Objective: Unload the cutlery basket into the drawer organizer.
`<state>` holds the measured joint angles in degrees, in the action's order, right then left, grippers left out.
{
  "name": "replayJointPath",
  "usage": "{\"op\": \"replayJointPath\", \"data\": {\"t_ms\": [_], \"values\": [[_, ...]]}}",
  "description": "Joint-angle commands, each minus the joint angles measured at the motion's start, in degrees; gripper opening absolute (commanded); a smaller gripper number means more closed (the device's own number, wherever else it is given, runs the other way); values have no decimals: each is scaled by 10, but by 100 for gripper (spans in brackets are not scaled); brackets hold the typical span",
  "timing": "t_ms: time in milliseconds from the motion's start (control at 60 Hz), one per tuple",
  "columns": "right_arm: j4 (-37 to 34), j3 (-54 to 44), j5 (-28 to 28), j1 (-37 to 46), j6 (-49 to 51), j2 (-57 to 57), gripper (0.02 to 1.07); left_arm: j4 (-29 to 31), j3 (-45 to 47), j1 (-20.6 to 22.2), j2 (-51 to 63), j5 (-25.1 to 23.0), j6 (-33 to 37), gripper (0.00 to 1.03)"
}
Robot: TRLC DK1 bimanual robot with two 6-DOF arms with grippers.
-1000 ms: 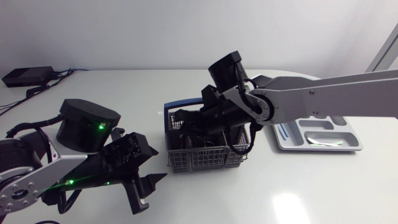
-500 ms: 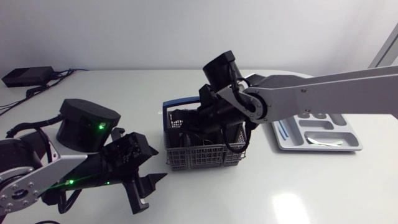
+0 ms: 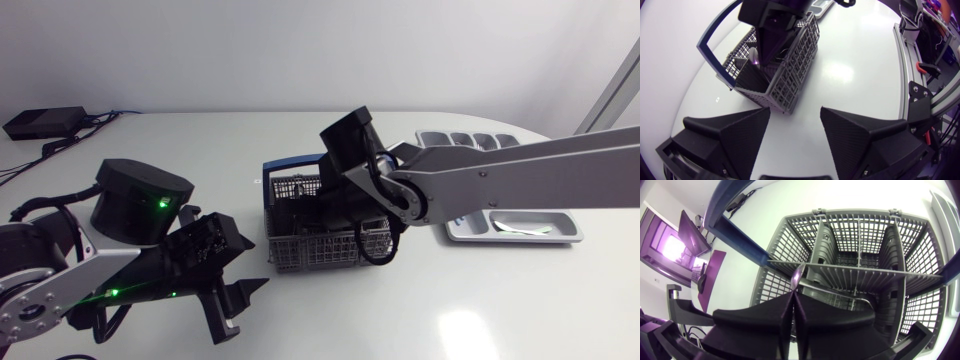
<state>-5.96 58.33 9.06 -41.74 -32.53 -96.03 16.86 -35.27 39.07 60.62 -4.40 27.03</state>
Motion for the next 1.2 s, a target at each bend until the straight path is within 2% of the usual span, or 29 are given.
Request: {"op": "replayJointPath", "data": {"t_ms": [0,150,450,567,600,617,650,683,1183], "values": [[-16,-42,-21,5,14,10,8,0,18,4,-9,1,-2,71],[-2,-62,-33,-1,33,39,8,2,17,14,-9,4,-5,71],[93,-129,-97,-42,77,132,8,5,13,21,-10,12,-8,71],[94,-129,-100,-41,78,131,8,5,15,22,-9,13,-9,71],[92,-127,-97,-40,78,130,11,5,14,22,-9,13,-9,71],[85,-123,-93,-39,77,128,25,5,14,22,-9,13,-9,71],[66,-114,-88,-39,77,124,43,5,13,22,-9,13,-9,71],[53,-106,-82,-39,73,120,50,5,13,23,-9,13,-9,71],[75,-78,-84,-18,22,77,50,-13,22,25,-2,14,-11,71]]}}
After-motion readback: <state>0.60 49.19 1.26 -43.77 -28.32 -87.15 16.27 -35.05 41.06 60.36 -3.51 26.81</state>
